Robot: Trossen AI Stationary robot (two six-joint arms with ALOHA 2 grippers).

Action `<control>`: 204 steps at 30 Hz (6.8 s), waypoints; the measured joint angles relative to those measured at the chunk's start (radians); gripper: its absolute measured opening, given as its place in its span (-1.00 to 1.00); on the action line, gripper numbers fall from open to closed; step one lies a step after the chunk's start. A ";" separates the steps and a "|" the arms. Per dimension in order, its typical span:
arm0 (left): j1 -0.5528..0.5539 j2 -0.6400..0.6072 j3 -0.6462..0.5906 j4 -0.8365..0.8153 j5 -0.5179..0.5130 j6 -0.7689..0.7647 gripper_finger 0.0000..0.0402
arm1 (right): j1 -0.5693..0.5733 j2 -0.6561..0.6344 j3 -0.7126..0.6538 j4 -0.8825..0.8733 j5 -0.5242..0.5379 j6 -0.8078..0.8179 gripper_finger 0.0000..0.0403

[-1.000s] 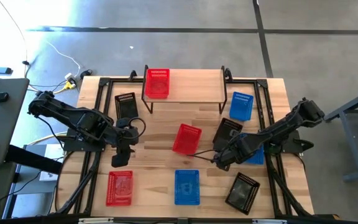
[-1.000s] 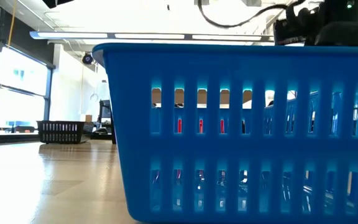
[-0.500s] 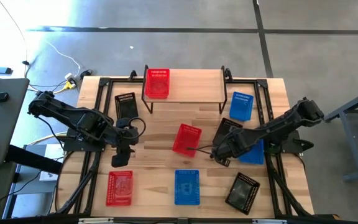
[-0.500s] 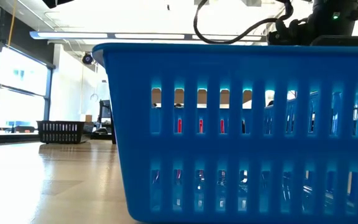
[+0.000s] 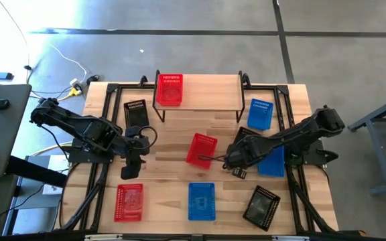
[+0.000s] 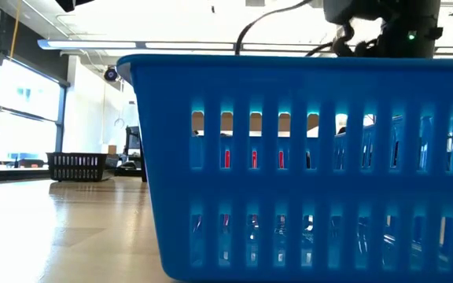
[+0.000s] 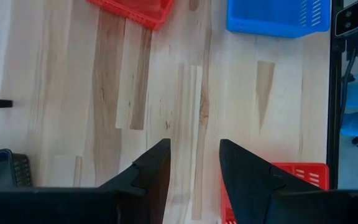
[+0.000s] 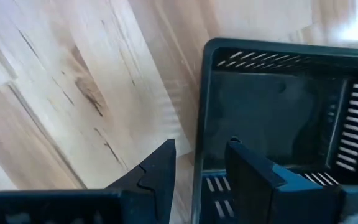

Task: Stack baskets on shelf by color
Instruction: Put the top right black basket on the shelf, then put the bottom blue basket on the shelf

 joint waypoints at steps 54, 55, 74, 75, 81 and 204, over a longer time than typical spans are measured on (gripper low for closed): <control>0.000 0.000 0.000 0.000 0.001 -0.148 -0.37 | -0.074 0.044 0.729 -0.413 0.455 -0.495 -1.00; 0.000 0.000 0.000 0.000 0.000 -0.160 -0.37 | -0.094 0.044 0.729 -0.417 0.462 -0.524 -1.00; 0.000 0.000 0.000 0.015 -0.028 -0.275 -0.37 | -0.460 0.062 0.719 -0.443 0.290 -0.827 -1.00; 0.000 0.000 0.000 0.015 -0.028 -0.274 -0.37 | -0.470 0.064 0.719 -0.441 0.275 -0.841 -1.00; 0.000 0.000 0.000 0.015 -0.028 -0.269 -0.37 | -0.517 0.073 0.719 -0.437 0.216 -0.931 -1.00; -0.217 0.566 0.002 0.995 -0.084 -0.079 -0.20 | -0.379 0.001 0.722 -0.295 0.296 -0.146 -0.41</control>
